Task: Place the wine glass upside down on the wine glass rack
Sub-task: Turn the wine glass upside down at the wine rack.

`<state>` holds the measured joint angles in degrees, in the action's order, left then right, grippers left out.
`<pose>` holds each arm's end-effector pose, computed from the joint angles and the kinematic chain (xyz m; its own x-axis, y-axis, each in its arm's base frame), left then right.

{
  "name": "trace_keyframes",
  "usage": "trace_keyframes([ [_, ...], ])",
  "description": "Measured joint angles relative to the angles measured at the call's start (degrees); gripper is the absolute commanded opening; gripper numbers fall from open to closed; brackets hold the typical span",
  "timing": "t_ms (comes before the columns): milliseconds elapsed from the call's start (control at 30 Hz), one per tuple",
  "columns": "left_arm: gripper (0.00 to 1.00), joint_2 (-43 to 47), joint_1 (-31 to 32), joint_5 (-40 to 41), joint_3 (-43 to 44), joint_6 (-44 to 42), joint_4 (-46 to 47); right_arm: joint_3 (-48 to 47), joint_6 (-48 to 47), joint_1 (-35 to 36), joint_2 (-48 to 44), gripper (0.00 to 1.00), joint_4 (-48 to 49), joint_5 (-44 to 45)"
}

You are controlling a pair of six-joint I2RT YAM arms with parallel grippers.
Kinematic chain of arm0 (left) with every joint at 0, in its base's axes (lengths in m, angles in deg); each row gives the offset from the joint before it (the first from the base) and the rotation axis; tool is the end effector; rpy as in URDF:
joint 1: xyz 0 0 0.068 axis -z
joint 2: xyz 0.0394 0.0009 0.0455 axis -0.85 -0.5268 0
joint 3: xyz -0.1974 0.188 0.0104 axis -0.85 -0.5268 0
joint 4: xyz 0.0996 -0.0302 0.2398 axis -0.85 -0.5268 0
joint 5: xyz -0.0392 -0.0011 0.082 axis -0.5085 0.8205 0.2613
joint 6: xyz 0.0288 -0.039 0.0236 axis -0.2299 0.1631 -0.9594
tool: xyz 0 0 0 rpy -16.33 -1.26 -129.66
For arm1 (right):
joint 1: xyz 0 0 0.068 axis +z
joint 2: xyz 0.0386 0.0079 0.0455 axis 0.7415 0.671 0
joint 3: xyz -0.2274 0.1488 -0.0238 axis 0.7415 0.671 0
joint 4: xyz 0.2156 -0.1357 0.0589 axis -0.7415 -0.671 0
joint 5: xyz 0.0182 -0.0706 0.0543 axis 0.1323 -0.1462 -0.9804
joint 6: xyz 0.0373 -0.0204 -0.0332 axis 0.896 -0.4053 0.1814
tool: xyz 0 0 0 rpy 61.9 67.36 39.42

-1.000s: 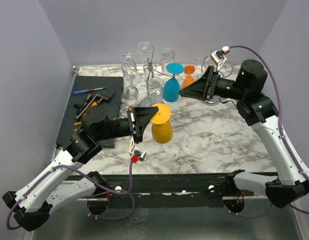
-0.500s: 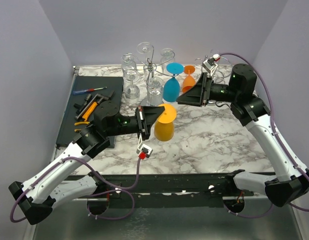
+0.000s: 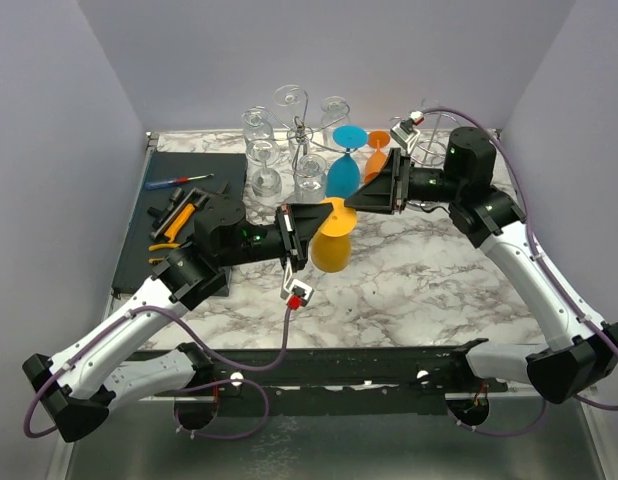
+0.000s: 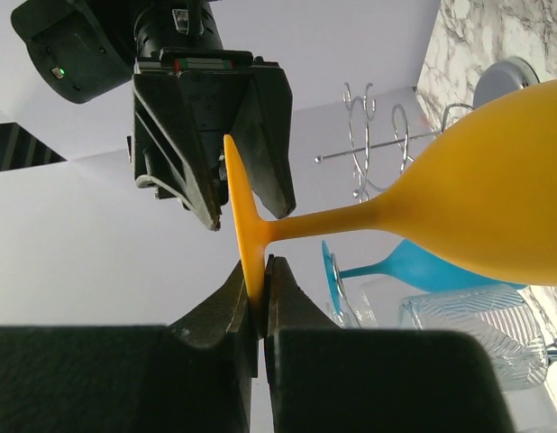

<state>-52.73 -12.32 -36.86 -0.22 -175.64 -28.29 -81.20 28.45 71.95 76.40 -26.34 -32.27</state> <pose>0.1339 -0.1641 0.4002 0.9621 0.2119 0.1714 -0.1457 -0.1316 0.9805 0.2321 0.1360 0.4261 -0.8740 0.1073 -0.4739 -0.4534 0.1705 0.8748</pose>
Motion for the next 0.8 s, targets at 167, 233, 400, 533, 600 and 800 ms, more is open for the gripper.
trace_keyframes([
  [167,0.0,-1.33,0.28,0.81,0.17,-0.04,0.63,0.24,1.03,1.44,0.7,0.08,1.92,-0.26],
  [233,0.01,-1.51,0.37,1.25,0.39,-0.2,1.44,0.44,1.4,1.44,0.94,0.01,2.08,-0.26],
  [400,0.57,-1.49,0.5,1.75,0.44,0.15,1.64,0.26,1.99,1.46,1.11,0.01,1.36,0.24],
  [533,0.89,-1.14,0.74,2.69,0.44,2.56,2.25,-1.62,-0.07,1.68,1.11,0.01,-1.97,1.05],
  [600,0.92,-0.55,0.74,3.06,0.5,4.28,2.38,-3.04,-1.36,1.62,1.11,0.0,-4.31,1.86],
  [800,0.99,2.8,0.76,4.55,0.96,10.84,2.64,-9.18,-6.45,-1.09,1.16,0.0,-13.81,5.22],
])
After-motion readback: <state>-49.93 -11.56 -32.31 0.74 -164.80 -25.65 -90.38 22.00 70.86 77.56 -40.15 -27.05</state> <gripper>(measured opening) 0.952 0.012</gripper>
